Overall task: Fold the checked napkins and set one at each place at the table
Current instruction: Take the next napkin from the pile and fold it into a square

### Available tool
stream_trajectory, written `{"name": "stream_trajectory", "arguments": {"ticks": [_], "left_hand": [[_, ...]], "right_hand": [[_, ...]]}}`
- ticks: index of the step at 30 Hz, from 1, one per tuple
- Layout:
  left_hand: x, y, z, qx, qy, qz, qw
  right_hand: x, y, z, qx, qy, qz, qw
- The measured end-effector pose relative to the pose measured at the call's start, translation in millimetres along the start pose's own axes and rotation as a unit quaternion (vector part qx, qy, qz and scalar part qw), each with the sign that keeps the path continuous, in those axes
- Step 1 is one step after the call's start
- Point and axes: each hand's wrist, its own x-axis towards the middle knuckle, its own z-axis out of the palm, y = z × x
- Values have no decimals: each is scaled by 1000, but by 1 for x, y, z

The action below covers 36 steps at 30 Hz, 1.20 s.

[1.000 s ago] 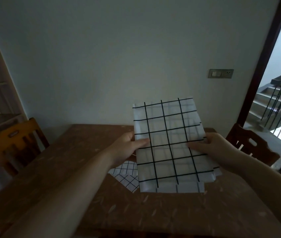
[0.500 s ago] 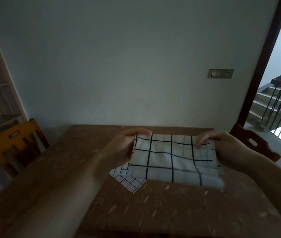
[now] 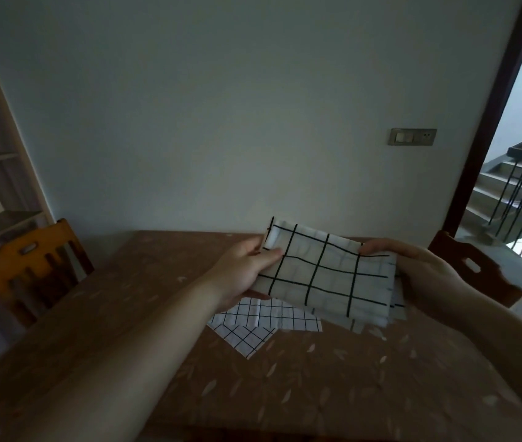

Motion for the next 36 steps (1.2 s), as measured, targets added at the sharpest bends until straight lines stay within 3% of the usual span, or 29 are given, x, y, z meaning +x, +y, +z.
{"name": "stream_trajectory", "arguments": {"ticks": [5, 9, 12, 15, 19, 24, 27, 32, 36], "left_hand": [[-5, 7, 3, 84, 8, 85, 993], [-9, 27, 8, 183, -67, 102, 975], [-11, 37, 18, 242, -108, 123, 956], [-10, 37, 16, 261, -81, 151, 950], [-11, 32, 4, 165, -15, 166, 972], [-10, 27, 7, -6, 1, 128, 992], [-12, 27, 14, -94, -20, 64, 993], [-11, 27, 22, -107, 18, 38, 993], [-11, 29, 25, -80, 31, 57, 995]], "right_hand": [[-7, -7, -8, 57, -109, 41, 991], [-3, -23, 10, -184, -61, -94, 977], [5, -31, 37, -244, -44, -162, 955], [7, -30, 44, -212, -34, -187, 959], [6, -30, 37, -123, -34, -122, 984], [3, -36, 40, -59, -38, -111, 991], [2, -38, 43, -93, -25, -133, 986], [1, -37, 42, -105, -19, -128, 986], [-5, -38, 44, -159, 40, -208, 964]]}}
